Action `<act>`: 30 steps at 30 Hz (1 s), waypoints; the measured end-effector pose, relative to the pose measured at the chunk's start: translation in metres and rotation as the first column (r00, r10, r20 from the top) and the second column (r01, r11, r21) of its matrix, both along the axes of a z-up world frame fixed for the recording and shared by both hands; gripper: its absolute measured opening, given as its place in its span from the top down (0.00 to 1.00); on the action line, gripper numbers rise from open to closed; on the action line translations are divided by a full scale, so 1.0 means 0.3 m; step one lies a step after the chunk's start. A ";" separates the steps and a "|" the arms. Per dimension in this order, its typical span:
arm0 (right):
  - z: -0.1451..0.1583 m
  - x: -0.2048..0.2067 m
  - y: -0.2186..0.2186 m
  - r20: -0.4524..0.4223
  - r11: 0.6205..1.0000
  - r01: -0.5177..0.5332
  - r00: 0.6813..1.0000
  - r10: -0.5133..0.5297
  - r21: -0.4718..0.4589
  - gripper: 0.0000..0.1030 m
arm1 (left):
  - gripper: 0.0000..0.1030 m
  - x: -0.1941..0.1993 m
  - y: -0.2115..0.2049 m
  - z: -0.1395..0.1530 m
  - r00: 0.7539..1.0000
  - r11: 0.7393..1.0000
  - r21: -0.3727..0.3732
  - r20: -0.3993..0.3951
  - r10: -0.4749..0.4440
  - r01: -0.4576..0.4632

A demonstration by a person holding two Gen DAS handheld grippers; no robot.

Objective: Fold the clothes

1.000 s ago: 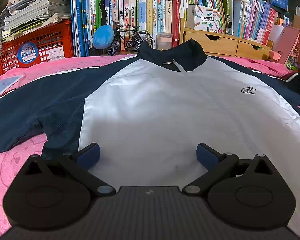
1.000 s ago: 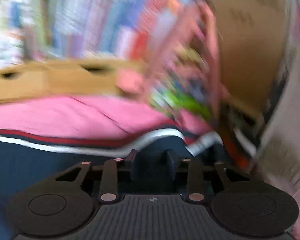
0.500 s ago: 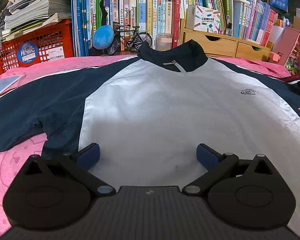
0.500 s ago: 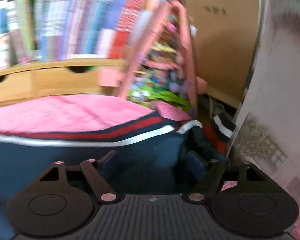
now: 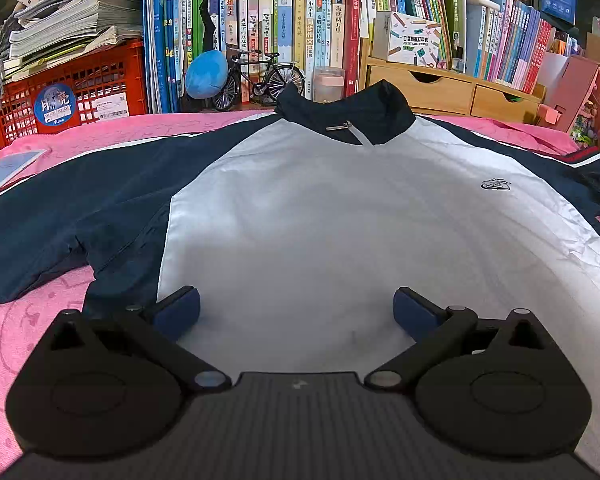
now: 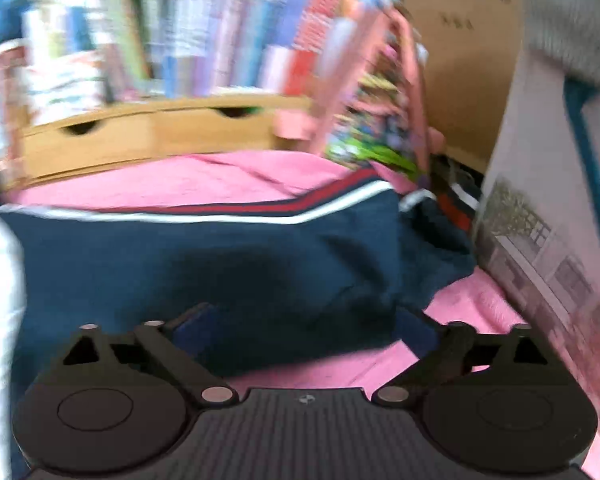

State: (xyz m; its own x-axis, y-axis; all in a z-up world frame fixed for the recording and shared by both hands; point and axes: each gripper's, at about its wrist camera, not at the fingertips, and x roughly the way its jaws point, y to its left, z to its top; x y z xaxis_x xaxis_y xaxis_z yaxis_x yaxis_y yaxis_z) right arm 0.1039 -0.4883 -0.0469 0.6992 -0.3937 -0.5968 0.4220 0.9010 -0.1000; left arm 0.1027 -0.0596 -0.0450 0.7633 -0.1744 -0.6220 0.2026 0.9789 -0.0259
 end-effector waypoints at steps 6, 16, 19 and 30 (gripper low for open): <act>0.040 -0.277 0.325 0.058 0.995 -0.097 0.994 0.095 0.033 0.00 | 0.00 -0.041 -0.014 0.016 1.000 0.999 0.035 -0.025 0.012 -0.011; -0.022 -0.580 0.655 -0.016 0.982 -0.182 0.983 0.183 0.043 0.00 | 0.00 -0.341 -0.041 0.099 0.992 0.995 0.012 -0.078 -0.094 0.096; -0.031 -0.641 0.695 -0.024 0.979 -0.192 0.981 0.193 0.063 0.00 | 0.00 -0.395 -0.038 0.114 0.992 0.995 0.004 -0.084 -0.095 0.095; -0.030 -0.727 0.791 -0.084 0.972 -0.222 0.970 0.228 0.077 0.00 | 0.00 -0.525 -0.037 0.084 0.988 0.995 0.061 -0.137 -0.075 0.084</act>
State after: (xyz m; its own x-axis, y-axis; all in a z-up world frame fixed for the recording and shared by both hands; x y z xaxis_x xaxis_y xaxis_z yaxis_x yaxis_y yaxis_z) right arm -0.1142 -0.2510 -0.0559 0.7062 -0.1900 -0.6820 0.1997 0.9777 -0.0656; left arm -0.0548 -0.0707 -0.0199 0.6576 -0.1862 -0.7300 0.2789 0.9603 0.0064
